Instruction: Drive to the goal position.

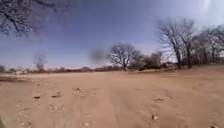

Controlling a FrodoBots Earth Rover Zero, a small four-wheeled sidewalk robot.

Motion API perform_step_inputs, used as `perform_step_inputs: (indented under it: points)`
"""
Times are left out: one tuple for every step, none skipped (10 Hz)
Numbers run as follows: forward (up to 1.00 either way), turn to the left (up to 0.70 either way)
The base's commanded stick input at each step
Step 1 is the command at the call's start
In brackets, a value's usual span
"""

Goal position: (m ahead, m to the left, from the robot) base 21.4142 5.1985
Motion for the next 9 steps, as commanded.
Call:
perform_step_inputs:
  points:
    - [1.00, 0.00]
    - [1.00, 0.00]
    - [1.00, 0.00]
    - [1.00, 0.00]
    - [1.00, 0.00]
    - [1.00, 0.00]
    - [1.00, 0.27]
    - [1.00, 0.27]
    - [1.00, 0.00]
